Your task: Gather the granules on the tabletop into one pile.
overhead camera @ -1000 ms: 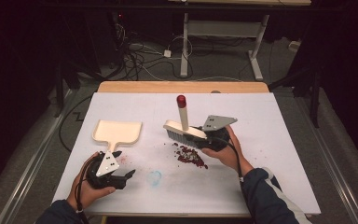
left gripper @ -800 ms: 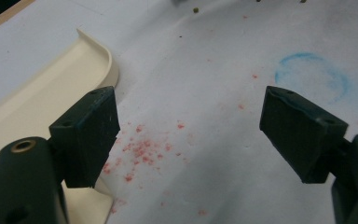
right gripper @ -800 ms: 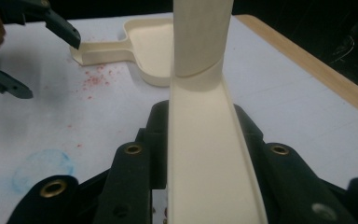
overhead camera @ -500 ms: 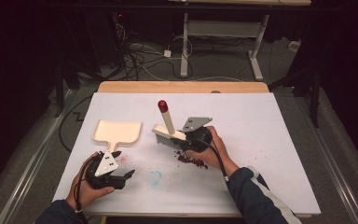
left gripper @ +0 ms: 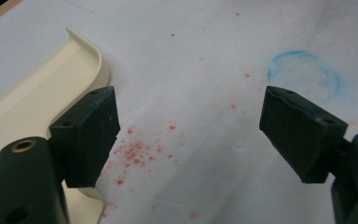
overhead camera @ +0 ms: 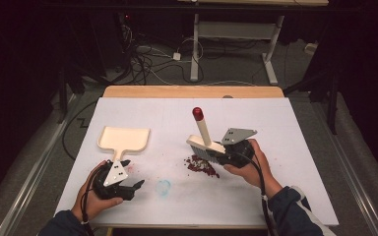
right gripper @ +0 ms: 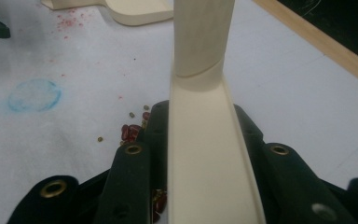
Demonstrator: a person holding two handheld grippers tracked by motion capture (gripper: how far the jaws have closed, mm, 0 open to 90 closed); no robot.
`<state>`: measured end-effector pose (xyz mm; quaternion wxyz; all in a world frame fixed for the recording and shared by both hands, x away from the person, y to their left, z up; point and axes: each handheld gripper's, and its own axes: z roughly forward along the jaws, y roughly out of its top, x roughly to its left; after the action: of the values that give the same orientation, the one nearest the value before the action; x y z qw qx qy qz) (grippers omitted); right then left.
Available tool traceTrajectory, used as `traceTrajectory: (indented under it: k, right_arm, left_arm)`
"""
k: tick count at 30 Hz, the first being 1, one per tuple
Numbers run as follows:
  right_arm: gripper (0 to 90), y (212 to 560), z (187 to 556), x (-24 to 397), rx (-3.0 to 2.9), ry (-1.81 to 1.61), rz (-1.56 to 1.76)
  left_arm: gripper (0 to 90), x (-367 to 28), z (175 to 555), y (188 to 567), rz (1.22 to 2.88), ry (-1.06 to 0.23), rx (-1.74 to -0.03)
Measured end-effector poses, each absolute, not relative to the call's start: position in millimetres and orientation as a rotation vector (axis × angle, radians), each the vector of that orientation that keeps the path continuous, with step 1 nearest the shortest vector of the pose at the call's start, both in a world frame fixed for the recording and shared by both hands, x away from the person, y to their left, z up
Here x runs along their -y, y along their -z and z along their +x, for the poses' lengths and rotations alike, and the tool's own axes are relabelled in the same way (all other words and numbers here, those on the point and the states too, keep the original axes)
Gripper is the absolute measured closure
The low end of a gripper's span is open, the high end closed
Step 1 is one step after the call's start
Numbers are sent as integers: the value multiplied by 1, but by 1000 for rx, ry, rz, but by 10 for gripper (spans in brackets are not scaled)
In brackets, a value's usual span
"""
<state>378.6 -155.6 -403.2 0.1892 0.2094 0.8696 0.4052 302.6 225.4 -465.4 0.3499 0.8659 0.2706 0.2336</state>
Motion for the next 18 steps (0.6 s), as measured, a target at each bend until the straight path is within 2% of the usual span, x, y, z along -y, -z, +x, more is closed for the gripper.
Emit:
traceTrajectory:
  k: [8,12,18]
  right_arm:
    - [675,393,362,144,-2351,-1370,650]
    - [675,411,344,119,-2245,-1523,761]
    - [676,439,313,77,-2213,-1557,708]
  left_arm:
    - [190,-229,302,464,2222,-616,-710]
    - [190,-232,301,461,2206,-629,-713]
    - [190,-236,300,458,2181,-640,-717]
